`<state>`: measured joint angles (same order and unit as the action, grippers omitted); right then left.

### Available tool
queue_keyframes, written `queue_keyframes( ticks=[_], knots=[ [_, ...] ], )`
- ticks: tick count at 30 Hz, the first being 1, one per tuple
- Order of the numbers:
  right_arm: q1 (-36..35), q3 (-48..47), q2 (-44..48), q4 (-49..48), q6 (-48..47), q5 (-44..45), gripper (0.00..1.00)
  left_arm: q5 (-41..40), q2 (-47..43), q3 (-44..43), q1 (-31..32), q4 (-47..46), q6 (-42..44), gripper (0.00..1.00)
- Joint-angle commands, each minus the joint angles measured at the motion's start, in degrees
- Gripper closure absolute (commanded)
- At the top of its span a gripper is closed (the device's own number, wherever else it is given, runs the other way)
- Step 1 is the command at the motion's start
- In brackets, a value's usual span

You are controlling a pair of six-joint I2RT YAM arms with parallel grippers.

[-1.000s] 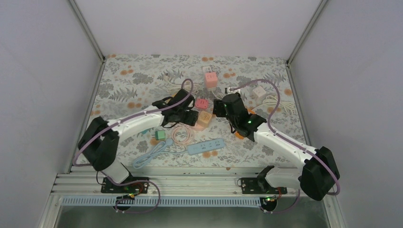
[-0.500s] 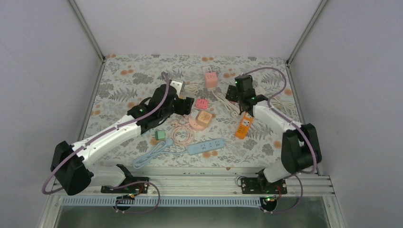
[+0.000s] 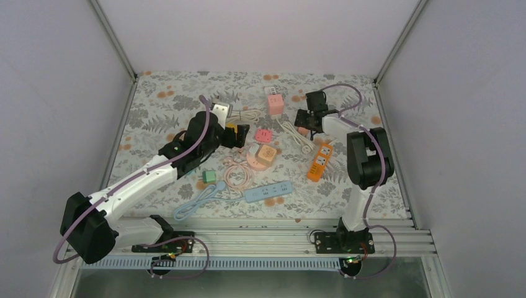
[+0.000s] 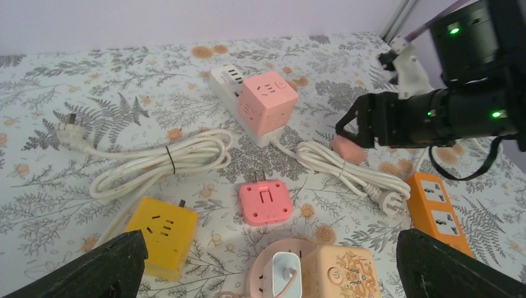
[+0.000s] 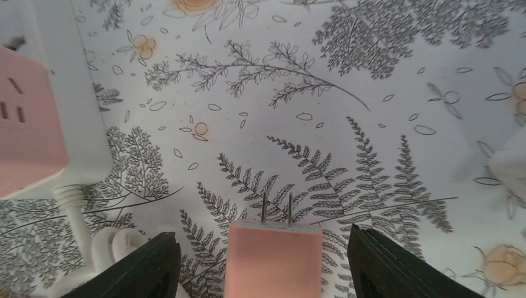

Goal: Insert the plug

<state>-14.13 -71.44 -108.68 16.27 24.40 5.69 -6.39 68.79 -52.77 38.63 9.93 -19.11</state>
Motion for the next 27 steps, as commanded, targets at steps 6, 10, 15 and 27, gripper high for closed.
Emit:
queue_keyframes(
  ticks=[6,10,15,27],
  knots=[
    [0.2,-2.3,-5.0,2.8,-0.4,0.5,0.31,2.3,0.1,0.1,-0.5,-2.6,1.2,0.00],
    [0.2,-2.2,-5.7,2.5,-0.5,-0.4,0.40,2.6,0.9,-0.6,-0.6,-2.6,1.1,0.00],
    [0.2,-1.5,-5.2,0.4,0.2,0.1,0.52,2.5,0.8,-0.8,-0.6,-2.2,1.0,0.00],
    [0.6,6.9,6.9,-10.9,4.0,-1.2,0.54,2.6,0.2,-0.2,-0.6,-2.8,1.2,0.00]
  ],
)
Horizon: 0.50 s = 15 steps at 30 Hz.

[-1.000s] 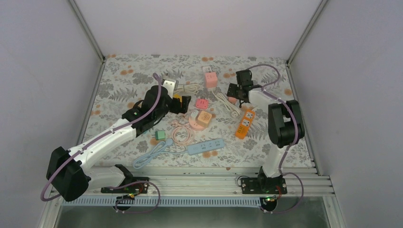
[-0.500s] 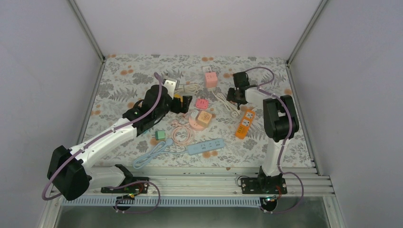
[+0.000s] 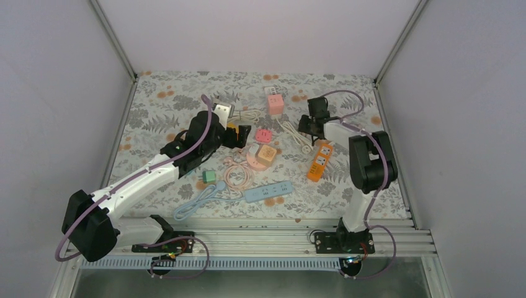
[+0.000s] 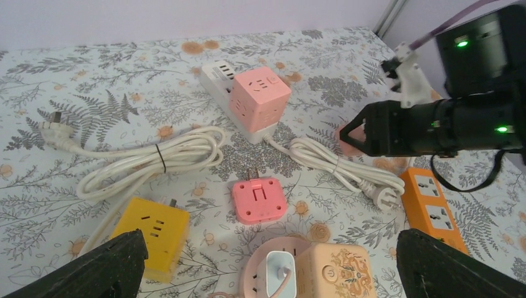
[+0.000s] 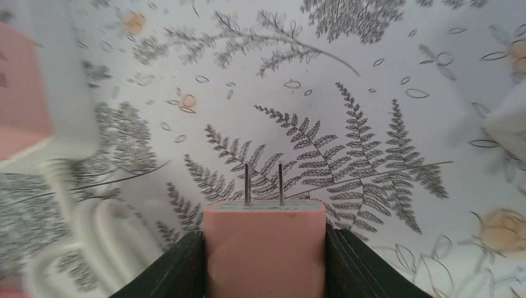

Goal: Insert the plug

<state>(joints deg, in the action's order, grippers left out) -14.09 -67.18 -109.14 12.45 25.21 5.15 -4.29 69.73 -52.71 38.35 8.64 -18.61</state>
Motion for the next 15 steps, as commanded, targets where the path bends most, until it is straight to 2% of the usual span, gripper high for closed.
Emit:
queue_keyframes(
  ticks=[1,8,15],
  knots=[
    [0.6,3.6,8.9,-7.6,4.2,-1.9,0.54,0.6,-0.7,0.0,-0.3,-1.9,0.7,0.00],
    [0.5,12.0,21.3,-13.1,17.2,-14.7,0.54,2.1,0.5,1.6,-0.2,-6.7,0.9,0.00],
    [-1.4,19.3,28.6,-19.9,28.2,-29.7,0.53,6.7,2.9,3.6,0.6,-14.6,0.2,0.00]
  ],
)
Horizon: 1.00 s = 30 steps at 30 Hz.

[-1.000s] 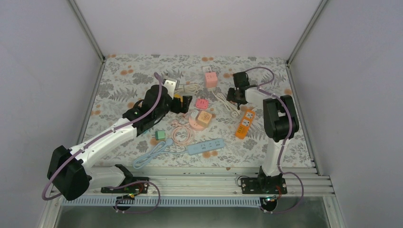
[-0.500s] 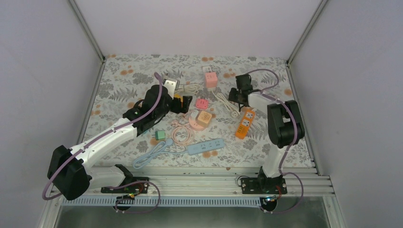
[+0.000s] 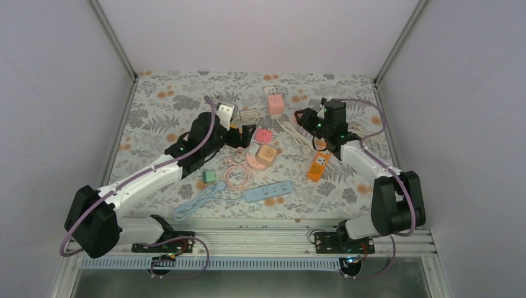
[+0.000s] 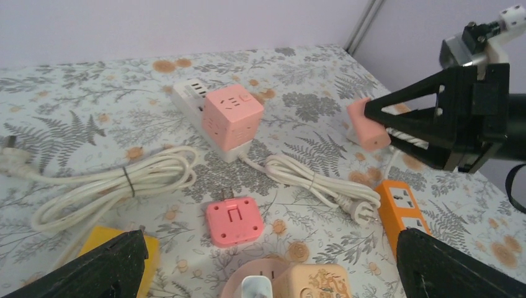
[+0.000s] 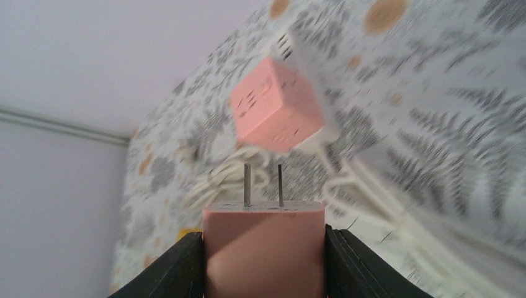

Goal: Insert the plug

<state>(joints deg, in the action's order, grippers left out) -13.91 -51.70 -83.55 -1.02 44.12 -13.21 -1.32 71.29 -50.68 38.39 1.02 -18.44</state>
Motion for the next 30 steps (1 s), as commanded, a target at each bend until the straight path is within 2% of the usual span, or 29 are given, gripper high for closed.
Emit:
queue_keyframes(
  ticks=[1,4,7,9,12,19,24,28,30],
  knots=[
    [-2.1,4.8,3.7,-7.7,10.9,-12.9,0.53,4.1,1.6,2.1,0.9,-8.3,-0.4,0.00],
    [-4.1,9.5,6.8,-14.4,21.3,-15.6,0.54,1.3,2.4,5.0,3.4,-14.3,-1.3,0.00],
    [-7.2,15.9,11.5,-22.1,35.8,-12.1,0.55,-6.0,2.6,9.2,8.2,-23.8,1.5,0.01],
    [-9.3,17.0,13.7,-24.0,40.6,-10.3,0.55,-10.0,2.9,11.3,10.9,-30.1,3.8,0.01],
    [-11.0,15.5,15.4,-23.1,42.8,-10.1,0.54,-11.9,5.0,11.3,12.3,-35.4,5.6,0.02],
    [-14.3,15.0,15.9,-25.7,47.0,-8.6,0.53,-12.4,9.8,6.9,14.6,-40.2,9.5,0.04],
    [-15.7,13.3,15.3,-26.8,47.9,-7.3,0.54,-14.4,12.2,5.6,14.9,-43.3,8.0,0.07],
    [-16.0,12.6,15.0,-27.4,48.3,-7.8,0.54,-16.3,13.6,5.5,15.0,-45.5,6.4,0.13],
    [-16.0,12.6,15.0,-27.4,48.4,-8.0,0.54,-16.3,14.4,4.6,15.0,-45.7,6.3,0.20]
  ],
)
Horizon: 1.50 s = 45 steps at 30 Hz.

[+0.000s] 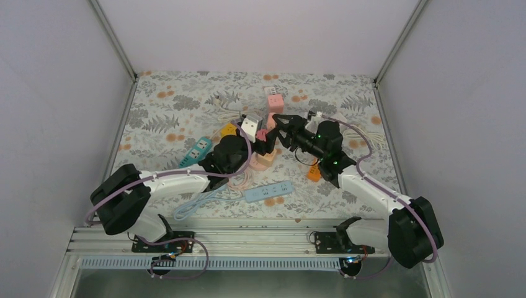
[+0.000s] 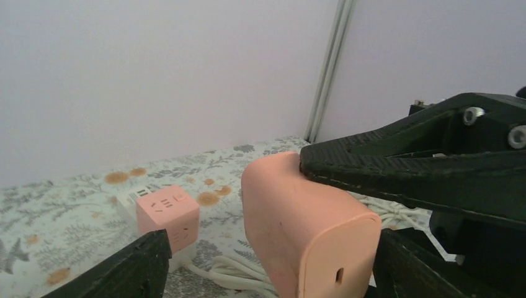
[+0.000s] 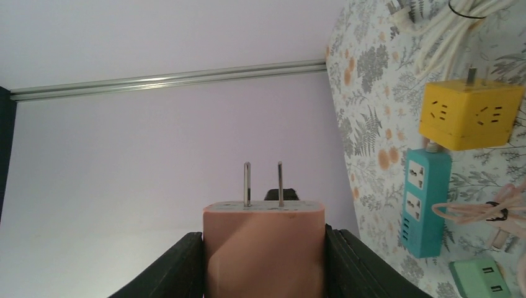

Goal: Insert the plug

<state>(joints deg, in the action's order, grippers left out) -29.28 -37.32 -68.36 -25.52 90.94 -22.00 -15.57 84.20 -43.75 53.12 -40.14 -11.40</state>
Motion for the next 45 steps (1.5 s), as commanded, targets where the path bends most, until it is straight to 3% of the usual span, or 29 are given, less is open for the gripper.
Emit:
queue_keyframes(
  ticks=[1,8,15,17,19,22,25,33,39,45],
  knots=[
    [-0.7,-1.8,-0.3,-3.0,1.7,0.7,0.54,-2.0,1.8,-2.7,0.2,-4.8,-0.8,0.23],
    [-0.8,-2.6,-0.6,-2.4,2.0,0.0,0.54,-2.1,3.2,-2.5,0.4,-9.6,-0.1,0.34],
    [-0.8,-2.6,-0.5,-2.1,2.5,-0.8,0.53,-2.6,3.2,-3.3,0.4,-7.8,0.9,0.58],
    [-0.8,-2.9,-0.4,-0.7,1.7,-0.7,0.50,-1.8,2.6,-3.2,0.4,-7.0,2.3,0.60],
    [-0.8,-3.6,0.0,0.8,-0.4,-0.7,0.40,0.4,1.4,-2.6,-0.2,-5.7,2.6,0.63],
    [-0.7,-4.8,2.4,5.6,-3.7,1.1,0.25,6.3,-0.6,-4.2,-2.4,2.7,1.6,0.67],
    [-0.7,-4.8,6.2,9.9,-7.1,4.7,0.16,12.9,-2.6,-6.7,-5.4,13.0,2.1,0.69],
    [0.4,-3.6,14.8,19.9,-18.7,12.6,0.13,22.2,-6.7,-14.9,-13.4,44.1,12.2,0.80],
    [1.7,-3.7,14.8,23.9,-31.1,9.5,0.12,16.1,-7.4,-21.9,-16.8,64.2,24.6,0.86],
    [3.6,-0.5,15.3,25.3,-34.8,6.9,0.12,11.4,-5.3,-27.7,-23.2,80.4,32.2,0.87]
  ],
)
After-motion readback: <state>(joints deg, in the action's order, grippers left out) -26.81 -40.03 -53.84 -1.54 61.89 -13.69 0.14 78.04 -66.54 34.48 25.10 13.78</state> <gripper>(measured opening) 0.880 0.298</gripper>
